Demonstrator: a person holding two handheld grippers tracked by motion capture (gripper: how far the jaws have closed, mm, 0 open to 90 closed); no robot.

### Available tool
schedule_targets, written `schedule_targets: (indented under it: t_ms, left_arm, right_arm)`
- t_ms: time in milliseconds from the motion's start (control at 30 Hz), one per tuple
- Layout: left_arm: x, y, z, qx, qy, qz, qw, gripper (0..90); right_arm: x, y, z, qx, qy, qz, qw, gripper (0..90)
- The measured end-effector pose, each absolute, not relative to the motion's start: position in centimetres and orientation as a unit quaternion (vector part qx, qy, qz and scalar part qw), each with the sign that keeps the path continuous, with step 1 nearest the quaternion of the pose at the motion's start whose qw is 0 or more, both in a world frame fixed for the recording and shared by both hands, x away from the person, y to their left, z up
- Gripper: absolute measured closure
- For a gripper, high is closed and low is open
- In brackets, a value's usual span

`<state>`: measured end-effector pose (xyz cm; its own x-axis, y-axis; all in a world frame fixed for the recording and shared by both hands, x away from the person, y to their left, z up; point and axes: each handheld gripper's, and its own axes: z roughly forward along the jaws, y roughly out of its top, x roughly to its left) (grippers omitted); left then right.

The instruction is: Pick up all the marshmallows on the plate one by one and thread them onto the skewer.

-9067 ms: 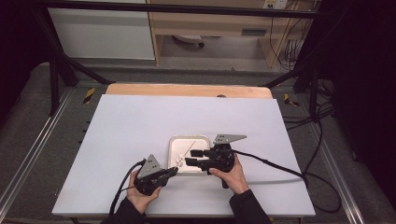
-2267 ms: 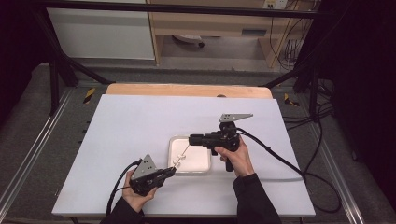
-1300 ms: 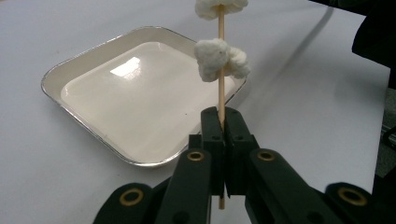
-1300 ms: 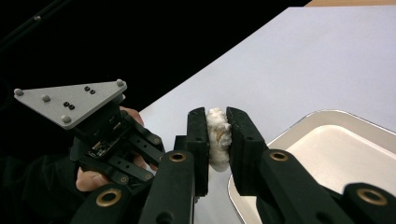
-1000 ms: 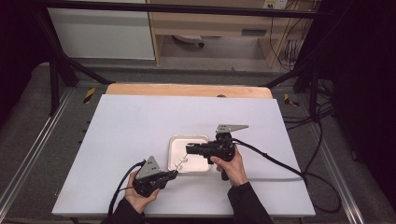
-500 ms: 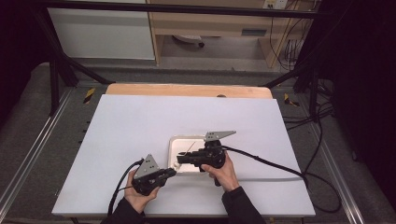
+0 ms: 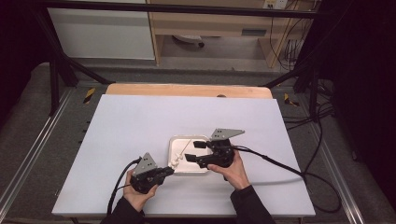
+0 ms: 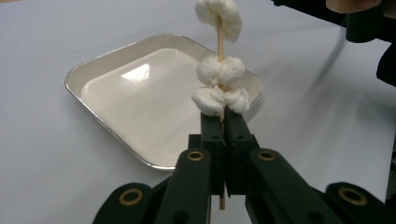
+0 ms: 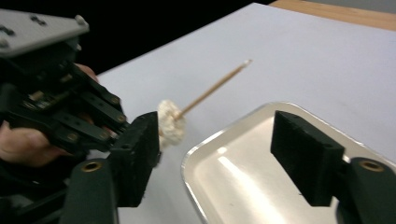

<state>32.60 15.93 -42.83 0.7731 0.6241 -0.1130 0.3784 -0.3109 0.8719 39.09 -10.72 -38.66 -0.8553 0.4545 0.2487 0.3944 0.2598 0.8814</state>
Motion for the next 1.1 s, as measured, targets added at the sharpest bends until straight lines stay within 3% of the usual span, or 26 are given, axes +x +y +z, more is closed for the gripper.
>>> schedule_targets:
  t_ms: [300, 533, 1100]
  left_arm:
    - [32.8, 16.0, -42.9, 0.803, 0.319, 0.118, 0.490, 88.3]
    - [32.9, 16.0, -42.9, 0.807, 0.321, 0.113, 0.483, 88.2]
    - [33.6, 16.1, -42.3, 0.816, 0.327, 0.106, 0.464, 88.1]
  right_arm:
    - [39.3, -13.4, -39.4, 0.301, 0.794, 0.525, 0.065, 14.1]
    - [39.1, -16.3, -40.7, 0.326, 0.801, 0.496, 0.077, 5.8]
    - [37.9, -21.9, -44.4, 0.366, 0.820, 0.427, 0.110, 0.8]
